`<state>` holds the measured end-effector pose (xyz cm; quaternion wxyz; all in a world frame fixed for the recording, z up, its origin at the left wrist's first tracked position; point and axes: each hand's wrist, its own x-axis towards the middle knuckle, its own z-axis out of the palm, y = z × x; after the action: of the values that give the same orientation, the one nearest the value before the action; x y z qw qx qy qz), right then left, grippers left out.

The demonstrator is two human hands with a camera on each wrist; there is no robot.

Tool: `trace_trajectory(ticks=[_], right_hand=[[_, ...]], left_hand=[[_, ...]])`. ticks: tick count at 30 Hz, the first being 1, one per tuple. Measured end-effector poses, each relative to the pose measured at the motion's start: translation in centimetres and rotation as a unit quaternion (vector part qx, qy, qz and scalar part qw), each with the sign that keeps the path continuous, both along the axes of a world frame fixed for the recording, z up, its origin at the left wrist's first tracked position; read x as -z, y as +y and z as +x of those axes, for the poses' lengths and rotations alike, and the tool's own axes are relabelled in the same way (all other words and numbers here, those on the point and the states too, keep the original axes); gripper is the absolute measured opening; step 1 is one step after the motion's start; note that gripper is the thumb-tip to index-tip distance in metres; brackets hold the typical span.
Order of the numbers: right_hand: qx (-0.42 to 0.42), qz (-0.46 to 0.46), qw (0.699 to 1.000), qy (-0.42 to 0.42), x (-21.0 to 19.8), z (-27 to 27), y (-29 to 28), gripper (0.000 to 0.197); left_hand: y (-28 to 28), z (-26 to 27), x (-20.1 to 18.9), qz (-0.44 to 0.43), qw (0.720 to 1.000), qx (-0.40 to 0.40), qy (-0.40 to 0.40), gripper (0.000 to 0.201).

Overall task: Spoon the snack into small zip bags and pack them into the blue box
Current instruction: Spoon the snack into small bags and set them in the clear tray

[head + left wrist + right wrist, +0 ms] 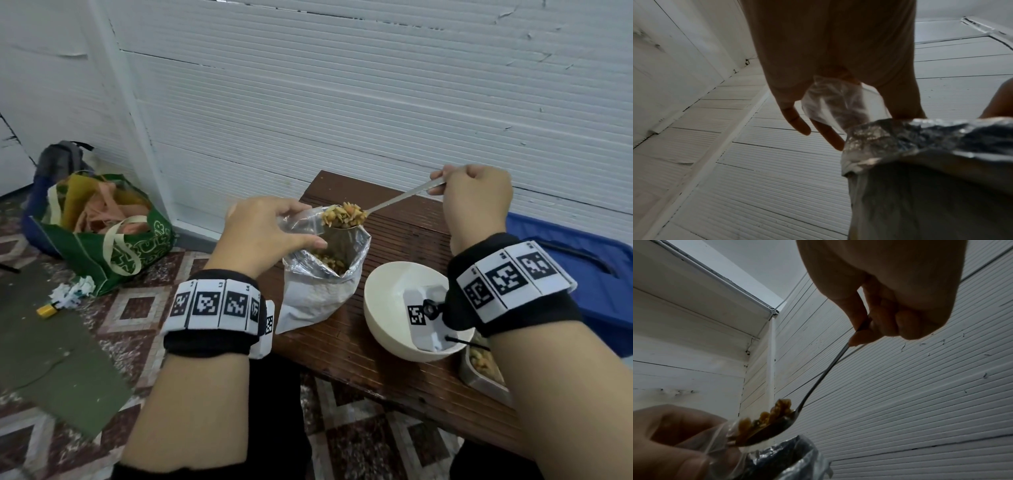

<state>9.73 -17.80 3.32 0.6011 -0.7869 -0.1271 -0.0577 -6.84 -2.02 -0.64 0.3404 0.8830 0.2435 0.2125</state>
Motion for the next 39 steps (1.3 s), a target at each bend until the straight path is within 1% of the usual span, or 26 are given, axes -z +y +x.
trace_trajectory(ticks=[2,3,6,7,9,14,20,23,27,30,32,34,36,39], right_hand=[[-0.020,-0.006,1.000,0.003,0.0,-0.1,0.5,0.032],[-0.029,-0.010,1.000,0.006,0.1,-0.2,0.7,0.033],[-0.050,-0.019,0.998,0.016,0.3,-0.6,1.5,0.031],[-0.056,-0.021,0.998,0.019,0.4,-0.6,1.7,0.032],[-0.064,-0.029,0.997,0.026,0.5,-0.7,2.2,0.032],[-0.075,-0.030,0.996,0.048,0.7,-0.7,2.8,0.034],[-0.080,-0.011,0.996,0.048,0.7,-0.8,2.7,0.033],[-0.083,0.007,0.995,0.045,0.7,-0.8,2.7,0.033],[-0.104,0.014,0.994,0.034,1.0,-1.1,2.8,0.034],[-0.136,0.025,0.990,0.005,1.2,-1.7,2.9,0.035],[-0.160,0.053,0.985,-0.019,1.2,-1.9,2.8,0.031],[-0.180,0.092,0.978,-0.052,0.9,-2.0,2.4,0.025],[-0.190,0.113,0.971,-0.096,0.6,-2.1,1.8,0.022],[-0.190,0.136,0.962,-0.141,0.1,-2.3,1.1,0.019]], left_hand=[[0.0,0.3,0.1,-0.004,1.000,0.004,0.008,0.047],[0.0,0.4,0.1,-0.006,1.000,0.004,0.008,0.051],[-0.1,0.6,0.0,-0.008,1.000,0.003,0.014,0.074],[-0.2,0.7,0.0,-0.010,1.000,0.003,0.017,0.079],[-0.2,0.8,0.0,-0.014,1.000,0.001,0.016,0.081],[-0.3,1.1,0.2,0.018,0.999,-0.015,0.023,0.065],[-0.5,1.6,0.4,0.074,0.996,-0.008,0.049,0.060],[-0.6,1.7,0.4,0.096,0.994,-0.008,0.043,0.060],[-0.9,2.1,0.5,0.107,0.994,-0.008,0.021,0.053],[-1.2,2.3,0.7,0.087,0.996,-0.004,-0.015,0.046],[-1.2,2.3,0.9,0.062,0.997,-0.017,-0.036,0.042],[-1.0,2.3,1.1,0.019,0.998,-0.035,-0.047,0.042],[-0.8,2.2,1.3,-0.041,0.995,-0.047,-0.072,0.049],[-0.5,2.0,1.4,-0.076,0.989,-0.068,-0.103,0.043]])
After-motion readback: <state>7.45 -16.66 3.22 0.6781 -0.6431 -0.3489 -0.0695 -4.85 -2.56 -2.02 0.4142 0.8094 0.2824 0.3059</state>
